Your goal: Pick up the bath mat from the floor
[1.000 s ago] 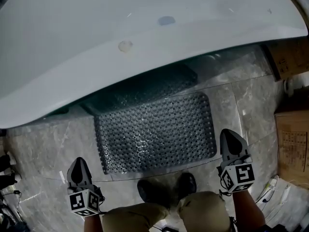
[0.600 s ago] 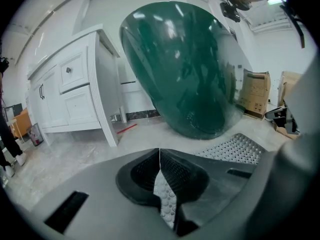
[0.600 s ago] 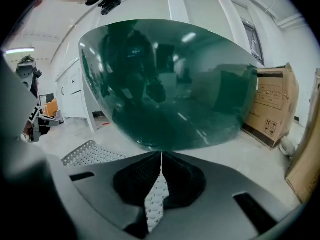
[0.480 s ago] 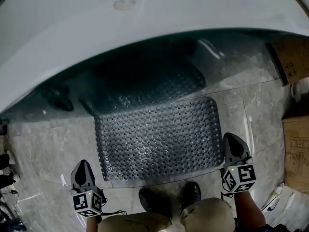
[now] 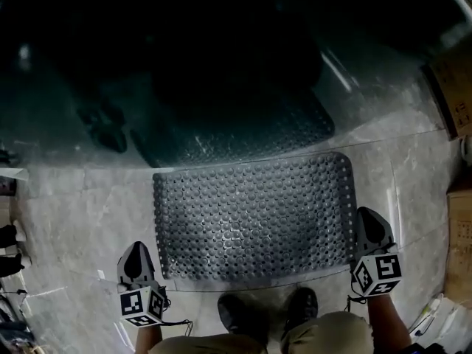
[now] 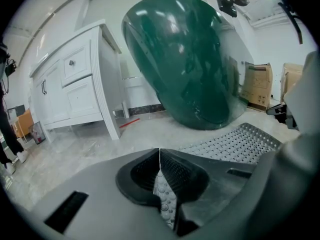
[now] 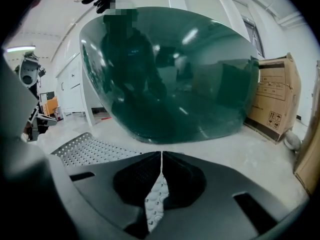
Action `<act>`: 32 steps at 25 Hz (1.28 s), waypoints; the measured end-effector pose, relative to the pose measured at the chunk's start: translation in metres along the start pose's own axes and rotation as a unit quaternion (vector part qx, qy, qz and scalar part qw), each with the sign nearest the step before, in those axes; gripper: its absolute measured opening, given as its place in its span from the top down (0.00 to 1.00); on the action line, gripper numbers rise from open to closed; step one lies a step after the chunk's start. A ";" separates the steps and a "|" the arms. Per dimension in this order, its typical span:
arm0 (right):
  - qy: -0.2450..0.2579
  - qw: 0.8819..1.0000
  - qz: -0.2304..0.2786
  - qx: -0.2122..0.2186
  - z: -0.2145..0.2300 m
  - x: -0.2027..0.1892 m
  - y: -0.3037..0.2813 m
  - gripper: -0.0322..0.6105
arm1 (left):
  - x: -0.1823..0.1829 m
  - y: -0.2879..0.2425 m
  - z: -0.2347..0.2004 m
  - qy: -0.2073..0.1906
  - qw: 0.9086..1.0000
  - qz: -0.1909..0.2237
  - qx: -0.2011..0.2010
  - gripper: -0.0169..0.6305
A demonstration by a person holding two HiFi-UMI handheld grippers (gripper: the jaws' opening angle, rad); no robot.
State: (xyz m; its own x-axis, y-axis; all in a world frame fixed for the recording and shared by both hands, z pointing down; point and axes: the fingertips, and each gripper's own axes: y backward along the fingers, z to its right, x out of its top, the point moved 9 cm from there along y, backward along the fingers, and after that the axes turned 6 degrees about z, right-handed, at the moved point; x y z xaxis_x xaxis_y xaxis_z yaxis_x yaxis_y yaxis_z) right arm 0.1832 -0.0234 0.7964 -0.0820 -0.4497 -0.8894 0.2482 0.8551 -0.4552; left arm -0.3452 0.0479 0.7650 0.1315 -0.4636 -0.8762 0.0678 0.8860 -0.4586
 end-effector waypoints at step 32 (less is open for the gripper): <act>-0.002 1.000 0.003 0.000 0.009 -0.031 -0.013 0.92 | -0.101 -0.062 -0.013 0.027 0.993 -0.112 -0.021 0.61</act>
State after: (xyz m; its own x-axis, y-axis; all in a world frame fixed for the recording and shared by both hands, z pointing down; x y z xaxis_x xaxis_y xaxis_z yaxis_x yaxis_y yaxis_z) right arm 0.1911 -0.0225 0.8301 -0.0756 -0.4451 -0.8923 0.2484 0.8582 -0.4492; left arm -0.3753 0.0392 0.8799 0.0651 -0.6502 -0.7570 0.0480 0.7597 -0.6484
